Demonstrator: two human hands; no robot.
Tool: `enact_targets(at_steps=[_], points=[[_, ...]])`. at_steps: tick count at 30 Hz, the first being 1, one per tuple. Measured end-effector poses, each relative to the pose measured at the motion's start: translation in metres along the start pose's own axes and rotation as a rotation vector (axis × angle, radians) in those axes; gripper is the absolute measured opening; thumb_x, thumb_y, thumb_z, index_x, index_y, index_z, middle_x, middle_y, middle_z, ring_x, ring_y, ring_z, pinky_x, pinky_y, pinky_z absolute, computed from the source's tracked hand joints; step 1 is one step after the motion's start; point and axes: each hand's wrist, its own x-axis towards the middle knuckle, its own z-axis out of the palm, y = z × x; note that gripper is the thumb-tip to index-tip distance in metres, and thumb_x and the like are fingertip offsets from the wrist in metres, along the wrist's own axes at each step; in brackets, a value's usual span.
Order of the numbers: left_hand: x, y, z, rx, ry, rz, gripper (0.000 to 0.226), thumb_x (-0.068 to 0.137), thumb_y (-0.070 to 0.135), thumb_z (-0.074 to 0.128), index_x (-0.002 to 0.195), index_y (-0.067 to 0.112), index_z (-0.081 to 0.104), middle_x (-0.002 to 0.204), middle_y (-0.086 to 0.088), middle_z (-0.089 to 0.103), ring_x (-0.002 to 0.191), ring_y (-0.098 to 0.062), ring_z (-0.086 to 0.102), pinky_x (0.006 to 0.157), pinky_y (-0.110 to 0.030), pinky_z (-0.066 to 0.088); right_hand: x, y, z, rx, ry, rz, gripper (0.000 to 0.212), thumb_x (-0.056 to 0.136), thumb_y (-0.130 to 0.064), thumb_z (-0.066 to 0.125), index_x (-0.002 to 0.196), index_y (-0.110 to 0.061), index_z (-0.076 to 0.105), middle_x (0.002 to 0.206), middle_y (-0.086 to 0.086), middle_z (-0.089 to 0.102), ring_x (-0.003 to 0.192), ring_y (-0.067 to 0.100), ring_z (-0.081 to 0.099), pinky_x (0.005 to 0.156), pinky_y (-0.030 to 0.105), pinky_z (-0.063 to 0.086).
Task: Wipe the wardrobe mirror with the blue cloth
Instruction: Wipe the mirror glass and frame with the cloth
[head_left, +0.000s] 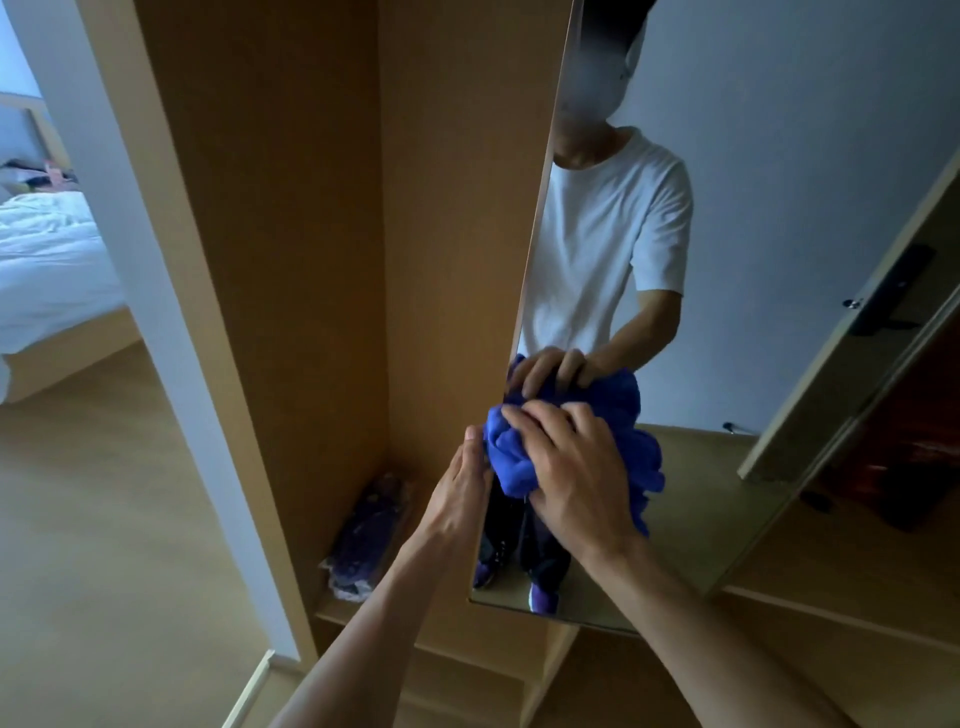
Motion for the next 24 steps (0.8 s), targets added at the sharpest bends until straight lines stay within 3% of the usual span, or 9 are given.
enact_targets(at_steps=[3, 6, 10, 13, 15, 17, 19, 21, 24], points=[[-0.002, -0.001, 0.002, 0.011, -0.007, 0.005, 0.054, 0.102, 0.068, 0.016, 0.123, 0.05, 0.062, 0.118, 0.024, 0.07, 0.113, 0.011, 0.06, 0.092, -0.012, 0.042, 0.031, 0.007, -0.015, 0.017, 0.101, 0.035, 0.054, 0.083, -0.022, 0.051, 0.136, -0.016, 0.055, 0.127, 0.0, 0.06, 0.098, 0.023, 0.048, 0.085, 0.039, 0.046], [0.002, -0.002, 0.004, -0.059, -0.001, -0.031, 0.057, 0.103, 0.067, 0.022, 0.126, 0.039, 0.067, 0.109, 0.018, 0.077, 0.101, 0.008, 0.069, 0.073, -0.005, 0.051, 0.002, -0.003, 0.002, -0.022, 0.045, 0.055, 0.054, 0.084, -0.017, 0.069, 0.137, -0.014, 0.056, 0.128, 0.003, 0.063, 0.098, 0.024, 0.053, 0.084, 0.041, 0.051], [0.008, -0.002, 0.004, -0.046, 0.045, -0.012, 0.061, 0.104, 0.063, 0.023, 0.134, 0.03, 0.063, 0.121, 0.01, 0.071, 0.102, 0.009, 0.067, 0.074, -0.008, 0.05, -0.044, -0.014, 0.03, -0.039, -0.144, 0.01, 0.053, 0.077, -0.029, 0.086, 0.126, -0.018, 0.067, 0.111, -0.001, 0.069, 0.09, 0.021, 0.06, 0.076, 0.035, 0.055], [0.007, -0.003, 0.003, -0.065, 0.015, -0.041, 0.061, 0.104, 0.061, 0.024, 0.13, 0.027, 0.066, 0.119, 0.002, 0.075, 0.103, 0.0, 0.071, 0.074, -0.01, 0.053, -0.024, -0.008, 0.017, 0.017, -0.039, 0.043, 0.046, 0.085, -0.022, 0.071, 0.129, -0.016, 0.062, 0.117, 0.0, 0.066, 0.094, 0.021, 0.055, 0.082, 0.037, 0.052], [0.003, -0.004, 0.004, -0.044, -0.001, -0.046, 0.06, 0.103, 0.066, 0.023, 0.133, 0.034, 0.064, 0.12, 0.013, 0.074, 0.108, 0.003, 0.068, 0.076, -0.006, 0.051, 0.007, -0.002, -0.002, 0.045, 0.063, 0.083, 0.049, 0.085, -0.023, 0.052, 0.132, -0.014, 0.057, 0.12, 0.002, 0.062, 0.095, 0.023, 0.051, 0.084, 0.038, 0.049], [0.0, -0.003, 0.005, -0.021, 0.021, -0.043, 0.057, 0.099, 0.072, 0.021, 0.133, 0.046, 0.059, 0.118, 0.025, 0.07, 0.109, 0.01, 0.063, 0.081, -0.009, 0.048, 0.027, -0.001, -0.012, 0.063, 0.134, 0.132, 0.049, 0.085, -0.024, 0.047, 0.132, -0.013, 0.058, 0.118, 0.003, 0.061, 0.095, 0.024, 0.051, 0.086, 0.038, 0.047], [0.001, -0.002, 0.006, -0.017, 0.028, -0.03, 0.058, 0.099, 0.071, 0.022, 0.129, 0.045, 0.063, 0.117, 0.022, 0.071, 0.108, 0.01, 0.064, 0.082, -0.01, 0.047, 0.02, -0.006, -0.006, 0.05, 0.128, 0.148, 0.049, 0.085, -0.02, 0.059, 0.132, -0.01, 0.06, 0.115, 0.006, 0.062, 0.094, 0.025, 0.053, 0.086, 0.039, 0.05], [0.004, 0.0, 0.008, -0.07, 0.038, -0.038, 0.057, 0.103, 0.063, 0.025, 0.126, 0.033, 0.068, 0.114, 0.008, 0.076, 0.102, 0.002, 0.071, 0.073, -0.009, 0.052, -0.005, -0.016, 0.008, 0.026, 0.025, 0.149, 0.055, 0.079, -0.018, 0.078, 0.131, -0.008, 0.064, 0.11, 0.008, 0.065, 0.089, 0.024, 0.057, 0.08, 0.038, 0.055], [0.008, 0.002, 0.009, -0.085, 0.054, -0.055, 0.051, 0.105, 0.06, 0.027, 0.122, 0.032, 0.066, 0.11, 0.005, 0.074, 0.089, 0.003, 0.073, 0.064, -0.01, 0.053, -0.031, -0.021, 0.021, 0.006, -0.114, 0.132, 0.057, 0.072, -0.03, 0.09, 0.121, -0.012, 0.07, 0.104, 0.004, 0.068, 0.082, 0.02, 0.06, 0.073, 0.032, 0.056]])
